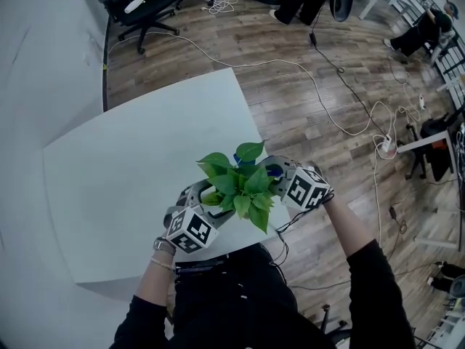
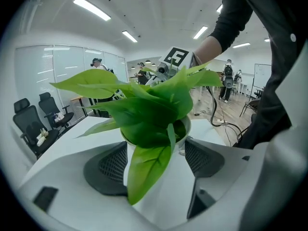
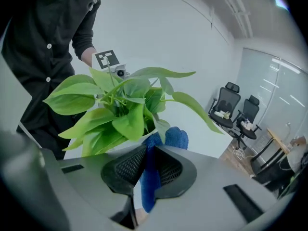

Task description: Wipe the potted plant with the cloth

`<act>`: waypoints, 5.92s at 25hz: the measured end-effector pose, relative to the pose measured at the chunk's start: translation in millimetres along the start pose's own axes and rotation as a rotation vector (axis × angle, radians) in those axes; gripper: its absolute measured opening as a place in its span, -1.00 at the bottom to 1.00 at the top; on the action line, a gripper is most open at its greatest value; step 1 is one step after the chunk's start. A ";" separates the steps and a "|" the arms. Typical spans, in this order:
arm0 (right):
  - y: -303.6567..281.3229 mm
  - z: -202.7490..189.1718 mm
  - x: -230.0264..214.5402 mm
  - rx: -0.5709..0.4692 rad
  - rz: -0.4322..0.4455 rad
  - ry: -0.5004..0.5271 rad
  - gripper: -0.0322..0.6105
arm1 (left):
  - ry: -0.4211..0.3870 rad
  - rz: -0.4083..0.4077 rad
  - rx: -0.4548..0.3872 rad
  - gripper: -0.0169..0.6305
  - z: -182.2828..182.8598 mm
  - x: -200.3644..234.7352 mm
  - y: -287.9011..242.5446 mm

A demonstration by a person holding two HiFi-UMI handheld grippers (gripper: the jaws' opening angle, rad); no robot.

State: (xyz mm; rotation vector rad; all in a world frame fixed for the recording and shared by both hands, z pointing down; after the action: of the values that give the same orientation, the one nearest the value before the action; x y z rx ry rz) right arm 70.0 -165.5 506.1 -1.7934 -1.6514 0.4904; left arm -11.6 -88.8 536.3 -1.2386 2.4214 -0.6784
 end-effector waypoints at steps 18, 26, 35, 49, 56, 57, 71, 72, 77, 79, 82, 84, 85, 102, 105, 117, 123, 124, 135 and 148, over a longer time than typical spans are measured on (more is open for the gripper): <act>6.2 -9.7 74.6 -0.135 -0.308 -0.475 -0.67 | 0.027 0.020 -0.017 0.24 4.9 4.7 -1.1; -0.7 7.7 95.9 -0.177 -0.425 -0.602 -0.67 | 0.097 0.110 0.003 0.23 12.6 3.1 -6.5; -0.7 12.7 97.0 -0.191 -0.584 -0.777 -0.67 | 0.108 0.129 0.054 0.23 10.6 -4.2 -4.0; 11.8 -5.6 53.3 -0.170 -0.649 -0.824 -0.67 | 0.087 0.085 0.055 0.24 -13.0 29.7 33.0; 13.2 -12.8 17.3 -0.117 -0.627 -0.741 -0.67 | 0.036 0.048 0.045 0.24 -7.7 51.7 15.5; 13.8 -14.2 11.4 -0.110 -0.624 -0.727 -0.67 | 0.030 0.046 0.039 0.24 -5.2 54.6 11.7; 18.9 -15.6 -45.1 -0.062 -0.414 -0.352 -0.67 | 0.035 -0.019 -0.033 0.27 26.9 69.1 -28.5; 19.6 -15.5 -44.8 -0.066 -0.396 -0.337 -0.67 | 0.036 -0.024 -0.032 0.27 28.7 66.8 -31.6; 19.6 -13.4 -43.7 -0.074 -0.357 -0.305 -0.67 | 0.017 -0.018 -0.010 0.27 32.6 64.4 -34.3; 21.3 -9.8 -42.8 -0.080 -0.359 -0.311 -0.67 | 0.010 -0.011 0.005 0.27 34.6 64.3 -30.2; 23.2 -3.5 -34.9 -0.086 -0.359 -0.322 -0.67 | 0.025 -0.005 0.017 0.27 35.2 59.2 -22.2; 22.6 -0.9 -24.2 -0.087 -0.363 -0.326 -0.67 | 0.036 0.006 0.022 0.27 32.3 52.2 -17.3; 24.2 0.0 -19.5 -0.088 -0.369 -0.332 -0.67 | 0.040 0.013 0.025 0.27 33.1 48.8 -15.6; -15.8 11.5 99.3 -0.044 -0.412 -0.374 -0.67 | 0.106 0.071 0.030 0.26 6.4 8.2 -4.8; -22.2 21.4 106.7 -0.048 -0.388 -0.365 -0.67 | 0.110 0.069 0.033 0.26 8.3 8.2 -3.6; 21.9 6.9 103.7 -0.104 -0.309 -0.407 -0.67 | 0.091 0.055 0.031 0.26 8.4 8.0 -2.0; 53.9 -11.8 51.5 -0.064 -0.380 -0.372 -0.67 | 0.088 0.055 0.033 0.26 7.2 9.4 -3.0; 53.9 -12.6 40.9 -0.053 -0.382 -0.353 -0.67 | 0.087 0.055 0.033 0.26 6.8 9.5 -3.0; 1.4 8.1 -31.0 -0.104 -0.292 -0.370 -0.67 | 0.088 0.053 0.041 0.26 5.9 9.0 -1.0; -0.9 -14.3 38.2 -0.097 -0.322 -0.521 -0.67 | 0.089 0.059 0.041 0.26 7.2 9.3 -0.1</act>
State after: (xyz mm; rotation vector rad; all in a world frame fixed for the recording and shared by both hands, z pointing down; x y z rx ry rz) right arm 84.1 -131.0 522.8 -1.4952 -2.3041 0.7851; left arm -13.2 -98.3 529.7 -1.1388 2.4922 -0.7773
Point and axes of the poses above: the fingertips, and each gripper's own axes: y backward along the fingers, x to its left, z out of its top, the point moved 3 cm from there along y, backward along the fingers, and after that the axes turned 3 degrees about -x, right-handed, at the moved point
